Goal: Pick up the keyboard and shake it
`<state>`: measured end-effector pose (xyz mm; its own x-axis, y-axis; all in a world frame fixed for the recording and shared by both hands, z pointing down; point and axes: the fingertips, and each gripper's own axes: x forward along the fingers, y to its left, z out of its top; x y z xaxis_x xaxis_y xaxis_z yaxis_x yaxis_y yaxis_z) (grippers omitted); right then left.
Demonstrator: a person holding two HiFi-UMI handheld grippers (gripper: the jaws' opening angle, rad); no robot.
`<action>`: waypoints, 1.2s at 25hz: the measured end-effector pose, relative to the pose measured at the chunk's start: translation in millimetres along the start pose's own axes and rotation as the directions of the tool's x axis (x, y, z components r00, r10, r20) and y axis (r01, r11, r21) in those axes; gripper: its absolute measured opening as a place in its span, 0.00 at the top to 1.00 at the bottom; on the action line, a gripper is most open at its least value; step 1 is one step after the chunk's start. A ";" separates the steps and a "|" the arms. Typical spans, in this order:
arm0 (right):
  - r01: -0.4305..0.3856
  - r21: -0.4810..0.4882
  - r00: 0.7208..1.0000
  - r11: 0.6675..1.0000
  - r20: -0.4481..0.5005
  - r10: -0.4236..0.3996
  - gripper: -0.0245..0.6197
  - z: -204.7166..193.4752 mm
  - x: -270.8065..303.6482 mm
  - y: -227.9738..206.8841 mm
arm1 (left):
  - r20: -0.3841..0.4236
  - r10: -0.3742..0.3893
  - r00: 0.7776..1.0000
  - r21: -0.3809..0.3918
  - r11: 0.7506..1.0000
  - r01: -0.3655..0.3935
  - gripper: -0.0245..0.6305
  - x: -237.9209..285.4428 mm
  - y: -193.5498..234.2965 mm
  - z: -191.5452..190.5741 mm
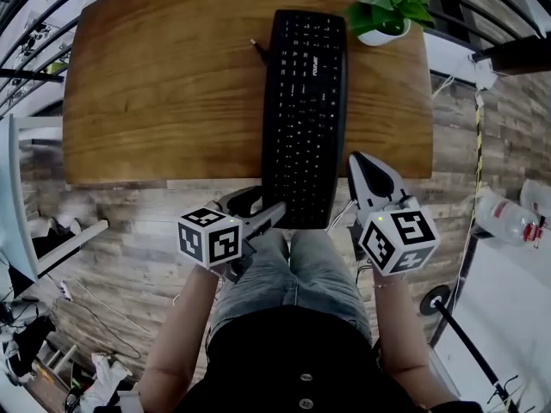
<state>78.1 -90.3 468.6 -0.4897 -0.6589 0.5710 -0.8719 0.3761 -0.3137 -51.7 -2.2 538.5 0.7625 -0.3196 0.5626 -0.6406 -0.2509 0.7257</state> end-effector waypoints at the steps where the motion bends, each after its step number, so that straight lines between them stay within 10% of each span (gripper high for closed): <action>1: 0.002 0.004 1.000 1.000 -0.002 -0.002 0.92 -1.8 -0.3 -0.7 | 0.001 -0.014 1.000 -0.017 1.000 0.014 0.57 3.3 -0.4 -1.4; 30: 0.034 0.023 0.997 0.999 -0.064 -0.032 0.92 -38.3 -2.5 -22.8 | 0.005 -0.404 0.915 -0.167 0.902 0.399 0.62 62.2 -24.2 -11.7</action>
<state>99.5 -72.3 503.4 -0.4599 -0.6274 0.6284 -0.8878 0.3382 -0.3120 12.3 -5.4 560.5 0.9558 -0.1955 0.2197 -0.2583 -0.2009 0.9449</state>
